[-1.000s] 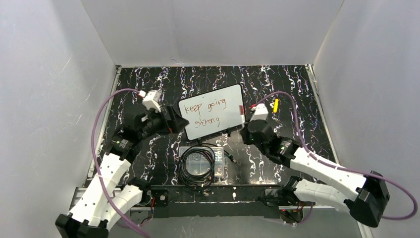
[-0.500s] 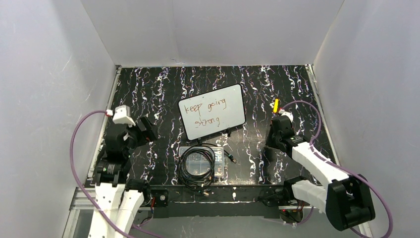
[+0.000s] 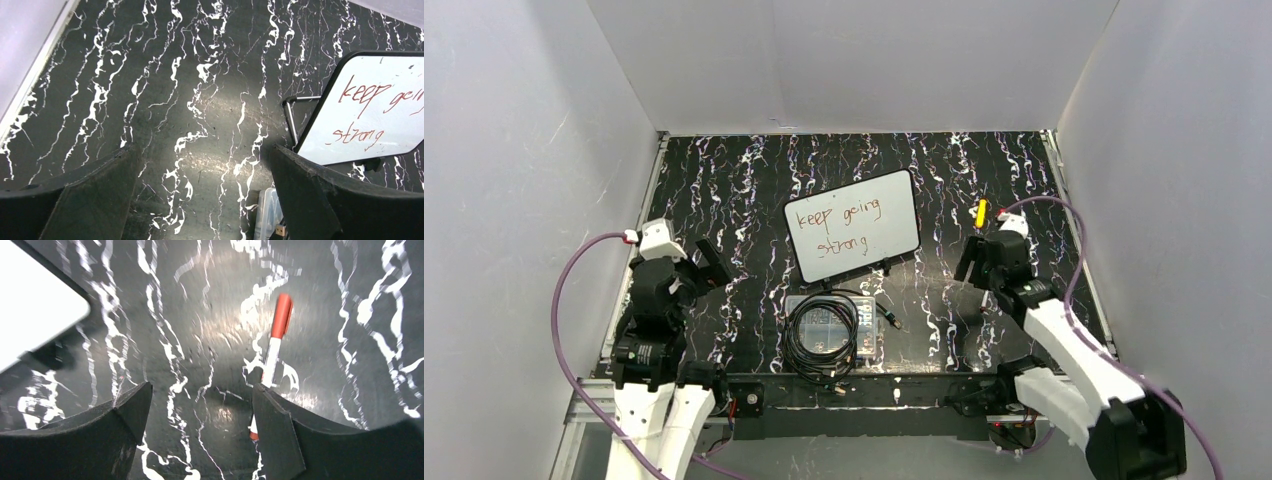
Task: Write a sentence on the whiteboard
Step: Reset both arms
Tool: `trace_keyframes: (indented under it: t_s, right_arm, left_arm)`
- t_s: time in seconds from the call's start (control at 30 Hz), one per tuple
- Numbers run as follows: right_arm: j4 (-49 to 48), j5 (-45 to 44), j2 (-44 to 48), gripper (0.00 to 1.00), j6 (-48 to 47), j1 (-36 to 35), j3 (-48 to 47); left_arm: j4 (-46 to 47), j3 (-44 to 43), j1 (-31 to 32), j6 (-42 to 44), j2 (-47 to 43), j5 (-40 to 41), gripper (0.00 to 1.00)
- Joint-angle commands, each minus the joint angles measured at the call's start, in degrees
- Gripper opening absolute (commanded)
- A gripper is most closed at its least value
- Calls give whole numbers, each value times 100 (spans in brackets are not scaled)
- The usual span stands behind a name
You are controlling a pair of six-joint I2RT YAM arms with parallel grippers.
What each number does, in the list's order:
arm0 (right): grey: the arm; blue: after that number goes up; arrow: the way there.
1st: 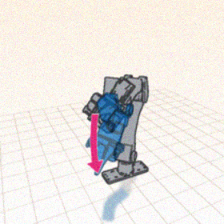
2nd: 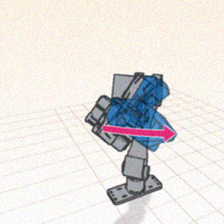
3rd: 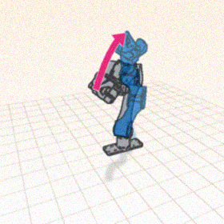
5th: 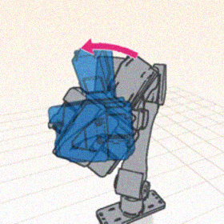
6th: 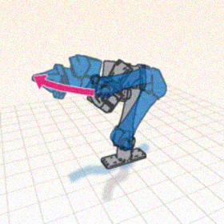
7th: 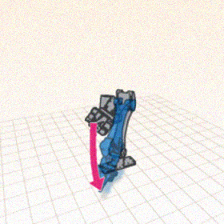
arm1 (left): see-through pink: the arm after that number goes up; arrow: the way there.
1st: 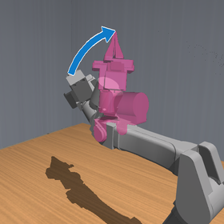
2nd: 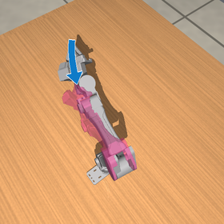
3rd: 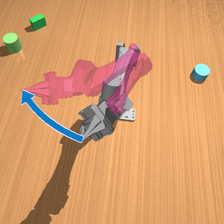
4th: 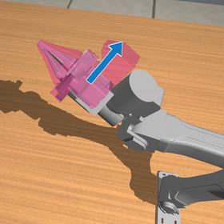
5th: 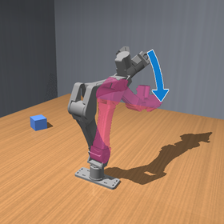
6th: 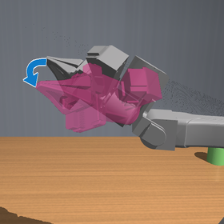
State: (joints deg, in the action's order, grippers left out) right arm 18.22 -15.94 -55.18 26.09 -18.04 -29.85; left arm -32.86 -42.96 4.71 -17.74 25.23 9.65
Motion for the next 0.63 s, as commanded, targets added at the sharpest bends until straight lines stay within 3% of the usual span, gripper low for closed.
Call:
trace_keyframes:
  t_s: [0.0, 0.07, 0.13, 0.3, 0.6]
  right_arm:
    - [-606, -234, 1199, 82, -697, 20, -262]
    - [-930, -185, 1750, 84, -864, 20, -113]
    - [-1429, 203, 2305, 98, -987, 20, 203]
    - [-1769, -32, 3394, 99, -1104, 20, 646]
    - [-1602, -89, 3387, 99, -1093, 20, 568]
  left_arm:
    - [133, -120, -23, 336, -389, 265, 98]
    - [278, 43, -22, 424, -600, 120, 98]
    - [353, 117, -18, 503, -714, -34, 98]
    - [377, 122, -18, 517, -647, -213, 98]
    - [359, 138, -23, 493, -553, -183, 98]
